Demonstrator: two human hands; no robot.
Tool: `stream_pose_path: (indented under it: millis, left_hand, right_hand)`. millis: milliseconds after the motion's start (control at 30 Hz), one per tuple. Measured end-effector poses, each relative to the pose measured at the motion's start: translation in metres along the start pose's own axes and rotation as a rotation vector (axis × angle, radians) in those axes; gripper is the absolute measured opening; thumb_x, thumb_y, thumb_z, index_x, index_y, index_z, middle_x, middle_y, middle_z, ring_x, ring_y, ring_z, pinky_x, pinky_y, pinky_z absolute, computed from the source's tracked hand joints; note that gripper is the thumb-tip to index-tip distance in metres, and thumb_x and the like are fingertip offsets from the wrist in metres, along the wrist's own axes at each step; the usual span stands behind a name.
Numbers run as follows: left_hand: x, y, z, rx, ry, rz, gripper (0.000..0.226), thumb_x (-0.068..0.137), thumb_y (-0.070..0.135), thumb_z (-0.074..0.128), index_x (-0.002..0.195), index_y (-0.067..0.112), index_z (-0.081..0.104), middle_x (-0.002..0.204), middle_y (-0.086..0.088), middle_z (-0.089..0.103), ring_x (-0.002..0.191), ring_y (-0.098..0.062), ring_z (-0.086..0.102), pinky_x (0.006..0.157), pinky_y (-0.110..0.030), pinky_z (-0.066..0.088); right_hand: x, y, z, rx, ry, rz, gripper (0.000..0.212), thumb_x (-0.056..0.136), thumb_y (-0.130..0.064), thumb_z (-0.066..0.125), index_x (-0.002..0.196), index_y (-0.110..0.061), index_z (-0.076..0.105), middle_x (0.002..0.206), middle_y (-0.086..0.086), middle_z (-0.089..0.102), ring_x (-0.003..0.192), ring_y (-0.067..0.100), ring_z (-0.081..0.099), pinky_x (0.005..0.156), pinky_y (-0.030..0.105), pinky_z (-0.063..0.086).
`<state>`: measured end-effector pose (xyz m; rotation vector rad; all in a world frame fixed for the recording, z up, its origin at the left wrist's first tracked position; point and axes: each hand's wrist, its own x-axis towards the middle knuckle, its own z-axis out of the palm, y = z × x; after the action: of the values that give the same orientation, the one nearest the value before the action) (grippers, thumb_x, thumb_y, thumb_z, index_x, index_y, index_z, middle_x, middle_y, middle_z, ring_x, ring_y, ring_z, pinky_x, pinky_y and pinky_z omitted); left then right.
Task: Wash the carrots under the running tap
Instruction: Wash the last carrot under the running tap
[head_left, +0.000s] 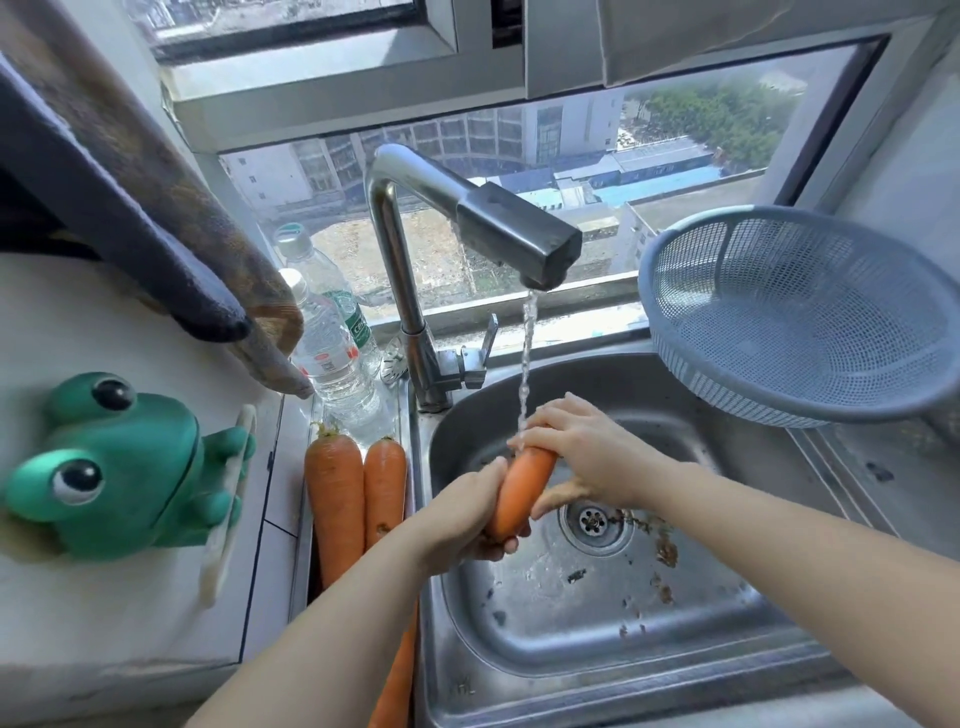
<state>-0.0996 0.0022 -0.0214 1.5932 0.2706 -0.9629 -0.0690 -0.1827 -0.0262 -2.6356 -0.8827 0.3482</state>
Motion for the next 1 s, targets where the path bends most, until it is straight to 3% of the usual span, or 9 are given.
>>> stream_pose_path:
  millis: [133, 267, 400, 500, 567, 667, 800, 900, 1000]
  left_hand:
    - [-0.007, 0.002, 0.005, -0.089, 0.017, -0.072, 0.049, 0.103, 0.043, 0.027, 0.108, 0.005, 0.057, 0.070, -0.008, 0.066, 0.051, -0.014, 0.052, 0.051, -0.023, 0.041]
    - [-0.011, 0.003, 0.014, -0.201, 0.070, -0.079, 0.048, 0.104, 0.043, 0.027, 0.099, 0.008, 0.060, 0.064, -0.005, 0.063, 0.049, -0.013, 0.051, 0.048, -0.021, 0.042]
    - [-0.013, 0.008, 0.025, -0.250, 0.147, -0.068, 0.046, 0.102, 0.045, 0.030, 0.104, 0.009, 0.059, 0.063, -0.007, 0.058, 0.046, -0.013, 0.053, 0.045, -0.020, 0.045]
    - [-0.016, 0.009, 0.038, -0.140, 0.209, -0.075, 0.049, 0.100, 0.049, 0.034, 0.095, 0.007, 0.059, 0.066, -0.009, 0.058, 0.044, -0.014, 0.050, 0.043, -0.018, 0.040]
    - [-0.020, 0.009, 0.043, -0.022, 0.264, -0.074, 0.047, 0.102, 0.041, 0.032, 0.097, 0.002, 0.059, 0.074, -0.014, 0.061, 0.048, -0.017, 0.052, 0.046, -0.022, 0.042]
    - [-0.022, 0.002, 0.041, 0.337, 0.301, 0.043, 0.033, 0.102, 0.015, 0.029, 0.110, -0.005, 0.054, 0.093, -0.024, 0.068, 0.067, -0.033, 0.065, 0.063, -0.042, 0.052]
    - [-0.031, -0.002, 0.043, 0.559, 0.259, 0.080, 0.024, 0.099, 0.003, 0.032, 0.111, -0.008, 0.050, 0.099, -0.029, 0.066, 0.081, -0.040, 0.069, 0.072, -0.048, 0.056]
    - [-0.028, 0.000, 0.035, 0.334, 0.304, -0.001, 0.034, 0.102, 0.016, 0.027, 0.106, -0.004, 0.054, 0.095, -0.028, 0.067, 0.069, -0.034, 0.066, 0.067, -0.042, 0.053]
    - [-0.027, 0.002, 0.029, 0.101, 0.320, -0.114, 0.050, 0.102, 0.030, 0.023, 0.102, -0.005, 0.059, 0.077, -0.021, 0.065, 0.047, -0.022, 0.055, 0.051, -0.027, 0.046]
  right_hand:
    - [-0.012, -0.006, 0.018, 0.367, 0.007, 0.205, 0.087, 0.069, -0.063, 0.064, 0.146, -0.037, 0.034, 0.159, -0.003, 0.015, 0.147, 0.016, 0.002, 0.120, 0.042, 0.009]
    - [-0.012, -0.016, 0.027, 0.663, 0.010, 0.375, 0.102, 0.072, -0.059, 0.069, 0.152, -0.034, 0.011, 0.161, -0.005, -0.007, 0.148, 0.019, 0.005, 0.119, 0.043, 0.016]
    - [-0.001, -0.025, 0.042, 1.209, 0.083, 0.539, 0.119, 0.073, -0.045, 0.079, 0.154, -0.030, -0.007, 0.155, -0.001, 0.021, 0.134, 0.021, 0.042, 0.109, 0.039, 0.038]
    - [0.013, -0.038, 0.051, 1.401, 0.284, 0.665, 0.077, 0.088, -0.025, 0.067, 0.150, -0.020, 0.020, 0.137, 0.008, 0.048, 0.111, 0.024, 0.060, 0.090, 0.040, 0.053]
    - [0.019, -0.045, 0.055, 1.436, 0.374, 0.714, 0.053, 0.094, -0.016, 0.058, 0.141, -0.015, 0.034, 0.133, 0.014, 0.052, 0.105, 0.024, 0.061, 0.083, 0.036, 0.054]
    - [0.024, -0.048, 0.058, 1.549, 0.446, 0.789, 0.057, 0.097, -0.015, 0.054, 0.147, -0.018, 0.028, 0.134, 0.009, 0.049, 0.106, 0.022, 0.058, 0.086, 0.034, 0.052]
    - [0.023, -0.050, 0.046, 1.543, 0.503, 0.911, 0.035, 0.103, -0.025, 0.041, 0.135, -0.011, 0.042, 0.089, 0.007, 0.058, 0.069, 0.016, 0.058, 0.055, 0.025, 0.049]
    - [0.017, -0.053, 0.043, 1.548, 0.425, 0.806, 0.055, 0.102, -0.024, 0.043, 0.152, -0.021, 0.019, 0.130, 0.010, 0.053, 0.096, 0.019, 0.061, 0.072, 0.029, 0.052]
    - [0.010, -0.058, 0.041, 1.428, 0.280, 0.638, 0.084, 0.098, -0.018, 0.052, 0.153, -0.027, -0.012, 0.159, 0.009, 0.015, 0.127, 0.024, 0.044, 0.103, 0.038, 0.042]
